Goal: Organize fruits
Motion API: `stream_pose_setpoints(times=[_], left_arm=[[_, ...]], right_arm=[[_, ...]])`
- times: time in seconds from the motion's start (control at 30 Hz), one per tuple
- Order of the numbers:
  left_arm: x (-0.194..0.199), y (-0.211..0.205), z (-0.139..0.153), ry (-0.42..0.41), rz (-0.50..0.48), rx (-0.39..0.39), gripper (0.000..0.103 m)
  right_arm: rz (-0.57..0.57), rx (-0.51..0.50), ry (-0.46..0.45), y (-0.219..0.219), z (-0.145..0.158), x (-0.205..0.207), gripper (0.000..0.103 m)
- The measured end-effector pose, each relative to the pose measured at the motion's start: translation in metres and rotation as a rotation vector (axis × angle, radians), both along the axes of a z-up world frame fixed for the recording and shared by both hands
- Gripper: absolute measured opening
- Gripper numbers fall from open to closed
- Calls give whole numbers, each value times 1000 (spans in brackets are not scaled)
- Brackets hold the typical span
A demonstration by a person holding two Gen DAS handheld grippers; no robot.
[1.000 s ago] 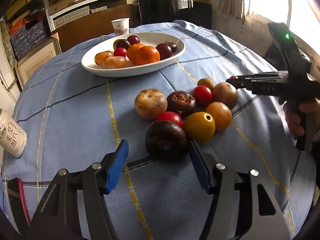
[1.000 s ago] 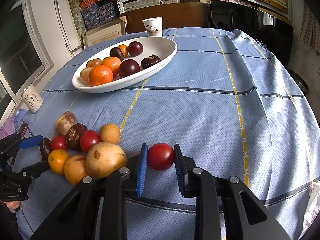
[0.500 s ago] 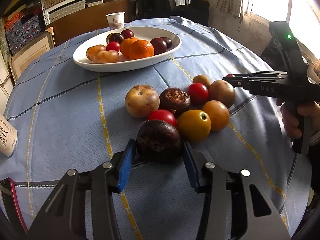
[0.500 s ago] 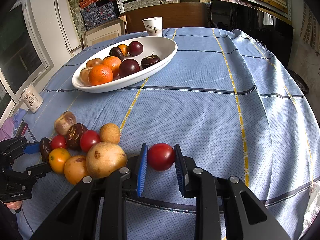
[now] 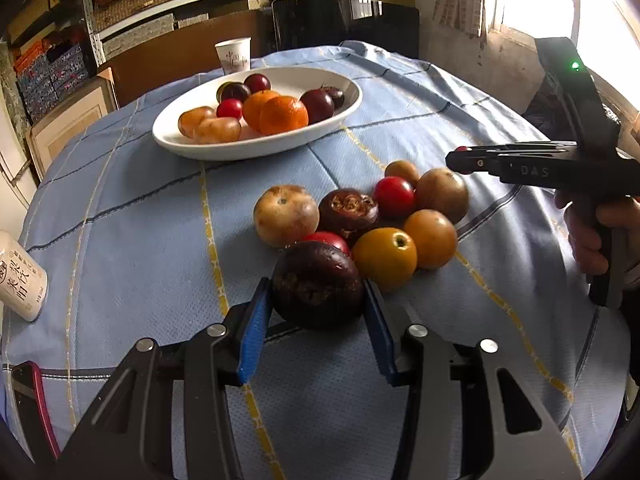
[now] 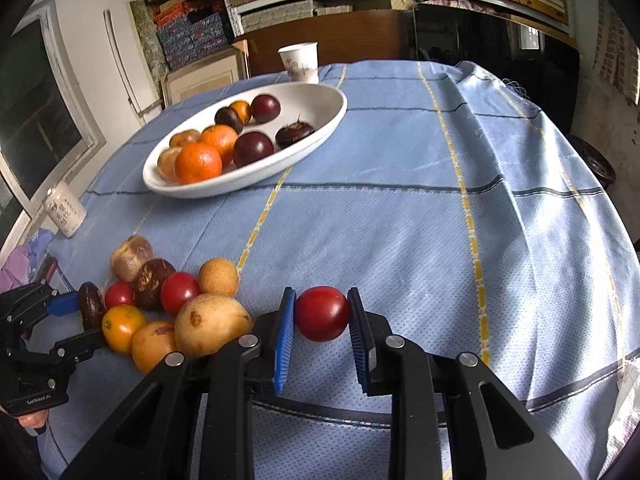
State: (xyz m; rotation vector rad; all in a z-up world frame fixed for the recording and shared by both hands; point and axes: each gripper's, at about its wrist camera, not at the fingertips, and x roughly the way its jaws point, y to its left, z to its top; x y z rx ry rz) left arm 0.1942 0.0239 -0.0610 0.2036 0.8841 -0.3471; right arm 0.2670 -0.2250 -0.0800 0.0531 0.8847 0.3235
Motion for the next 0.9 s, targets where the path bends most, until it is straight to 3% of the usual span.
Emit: stream_pose_setpoints(times=[0.27, 0.53, 0.63, 0.9], left_arm=[[-5, -2, 5, -19, 21, 11, 45], [-3, 5, 22, -39, 62, -140, 45], [16, 14, 28, -19, 109, -199, 45], [75, 38, 44, -45, 219, -205, 45]], right_arm=[[-2, -1, -31, 2, 6, -3, 26], [44, 52, -131, 7, 21, -17, 26], [72, 80, -158, 14, 32, -13, 26], [52, 128, -217, 38, 59, 36, 26]])
